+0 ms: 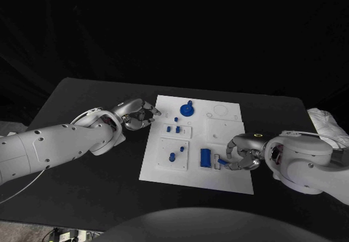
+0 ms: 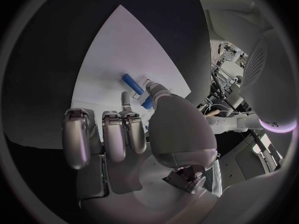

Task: Assemble the parts on the task board

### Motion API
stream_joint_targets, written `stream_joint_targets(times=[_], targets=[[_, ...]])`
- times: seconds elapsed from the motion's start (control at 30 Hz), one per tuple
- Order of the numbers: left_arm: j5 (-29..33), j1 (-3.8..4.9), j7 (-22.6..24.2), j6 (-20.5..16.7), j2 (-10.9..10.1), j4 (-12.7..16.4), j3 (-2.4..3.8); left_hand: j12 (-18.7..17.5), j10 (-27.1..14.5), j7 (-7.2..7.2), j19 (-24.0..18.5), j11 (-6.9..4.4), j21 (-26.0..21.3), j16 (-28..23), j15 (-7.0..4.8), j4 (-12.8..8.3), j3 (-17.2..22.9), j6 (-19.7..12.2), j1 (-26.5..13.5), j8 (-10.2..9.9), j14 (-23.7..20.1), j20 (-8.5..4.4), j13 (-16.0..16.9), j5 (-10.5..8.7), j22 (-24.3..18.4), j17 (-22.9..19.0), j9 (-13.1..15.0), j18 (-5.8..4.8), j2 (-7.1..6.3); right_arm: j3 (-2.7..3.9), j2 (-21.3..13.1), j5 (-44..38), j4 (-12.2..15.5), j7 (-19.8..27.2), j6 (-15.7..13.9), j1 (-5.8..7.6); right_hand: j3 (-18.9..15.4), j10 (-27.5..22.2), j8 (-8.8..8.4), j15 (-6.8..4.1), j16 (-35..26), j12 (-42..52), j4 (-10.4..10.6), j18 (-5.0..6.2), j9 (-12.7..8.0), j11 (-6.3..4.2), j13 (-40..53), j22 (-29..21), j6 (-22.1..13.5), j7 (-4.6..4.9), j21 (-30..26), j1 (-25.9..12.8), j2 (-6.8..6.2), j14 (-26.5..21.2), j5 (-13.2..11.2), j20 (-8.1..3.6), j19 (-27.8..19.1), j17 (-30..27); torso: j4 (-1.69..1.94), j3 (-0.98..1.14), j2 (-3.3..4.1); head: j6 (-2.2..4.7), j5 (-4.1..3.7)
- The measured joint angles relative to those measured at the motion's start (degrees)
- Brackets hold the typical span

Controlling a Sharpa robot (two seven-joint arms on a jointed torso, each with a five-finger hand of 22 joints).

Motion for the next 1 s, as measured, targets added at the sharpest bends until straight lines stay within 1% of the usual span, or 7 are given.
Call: stream_joint_targets(times=[0.23,0.37,0.47,0.6,0.73,0.9,1.0], targets=[[0.0,0.00,-0.1,0.1,0.1,-0.1,0.00,0.0,0.0,0.00,0.0,0.00,0.0,0.0,0.00,0.0,0.0,0.0,0.0,0.0,0.0,0.00,0.0,0.00,0.0,0.0,0.0,0.00,0.00,0.00,0.7,-1.0,-0.5,-0.6,1.7,0.01,0.2,0.0,-0.38,0.00,0.0,0.0,-0.2,0.00,-0.5,0.01,0.0,0.0,-0.4,0.01,-0.2,0.0,0.00,0.0,-0.4,0.00,0.0,0.0,-0.02,-0.01,-0.01,0.00,-0.06],[0.0,0.00,-0.1,0.2,0.2,-0.2,0.00,0.0,0.0,0.20,0.0,0.00,0.0,0.0,0.00,0.0,0.0,0.2,0.0,0.0,0.0,0.00,0.0,0.00,0.0,0.0,0.0,0.00,0.00,0.00,1.3,-1.3,-0.9,-0.7,1.8,-0.01,1.4,0.2,-0.74,0.00,0.0,0.0,-1.4,0.00,-1.2,0.17,0.0,0.0,-0.6,0.18,-0.4,1.5,-0.16,0.0,3.7,0.00,0.0,0.0,-0.02,-0.01,0.01,0.00,-0.08],[0.0,0.00,-0.1,0.2,0.2,-0.2,0.00,-0.2,0.0,0.20,0.0,0.00,0.0,0.0,0.00,0.0,0.0,0.2,0.0,0.0,0.0,0.00,0.0,0.00,0.0,0.0,0.0,0.00,0.00,-0.01,1.8,-1.5,-1.2,-0.7,1.7,-0.09,1.8,0.2,-0.74,0.00,0.0,0.0,-1.8,0.01,-1.4,0.17,0.0,0.0,-0.6,0.18,-0.4,1.5,-0.15,0.0,5.1,0.21,0.2,0.0,-0.02,0.01,0.03,0.00,-0.02],[0.0,0.00,-0.2,0.3,0.2,-0.2,0.00,-0.2,0.0,0.20,0.0,0.00,0.0,0.0,0.00,0.0,0.0,0.2,0.0,0.0,0.0,0.00,0.0,0.00,0.0,0.0,0.0,0.00,0.00,-0.01,2.3,-1.6,-1.6,-0.7,1.5,-0.32,1.8,0.2,-0.74,0.12,0.0,0.0,-1.8,0.01,-1.5,0.16,0.0,0.0,-0.6,0.18,-0.5,1.5,-0.15,0.1,5.0,0.21,0.2,0.0,-0.01,0.02,0.05,0.00,0.06],[0.0,0.00,-0.3,0.5,0.2,-0.2,0.00,-0.2,0.0,0.64,0.0,0.04,0.0,0.0,0.00,0.0,0.5,0.6,-0.2,0.3,0.0,0.00,0.0,0.00,0.0,0.0,0.1,0.00,-0.22,-0.01,2.8,-1.7,-2.2,-0.6,1.3,-0.79,2.0,0.2,-0.73,0.20,0.0,0.0,-2.0,0.01,-1.5,0.16,0.0,0.0,-0.5,0.10,-0.7,1.5,-0.15,0.2,3.7,0.21,0.2,0.0,-0.01,0.02,0.06,0.00,0.14],[0.0,0.00,-0.4,0.7,0.2,-0.2,0.00,-0.2,0.2,0.82,0.0,0.20,0.0,0.0,0.20,0.0,0.5,0.8,-0.2,0.3,-0.2,0.00,0.0,0.00,0.0,0.0,0.1,0.00,-0.22,-0.02,3.3,-1.6,-2.8,-0.6,1.2,-1.42,2.2,0.2,0.43,0.20,0.0,0.0,-2.2,0.01,-1.2,0.15,0.0,0.0,0.8,-0.19,-0.7,1.5,-0.15,0.2,2.1,0.21,0.2,0.0,-0.02,0.02,0.05,0.00,0.18],[0.0,-0.01,-0.4,0.8,0.2,-0.3,0.00,-0.2,0.2,0.82,0.0,0.20,0.0,0.0,0.20,-0.2,0.6,0.8,-0.2,0.3,-0.2,0.00,0.0,0.00,0.0,0.0,0.2,0.00,-0.22,-0.02,3.8,-1.5,-3.2,-0.6,1.2,-1.76,2.6,0.2,1.49,0.20,0.0,0.0,-2.6,0.01,-0.6,0.15,0.0,0.0,1.9,-0.71,-0.7,1.5,-0.15,0.2,3.0,0.21,0.2,0.0,-0.03,0.02,0.04,0.00,0.18]])
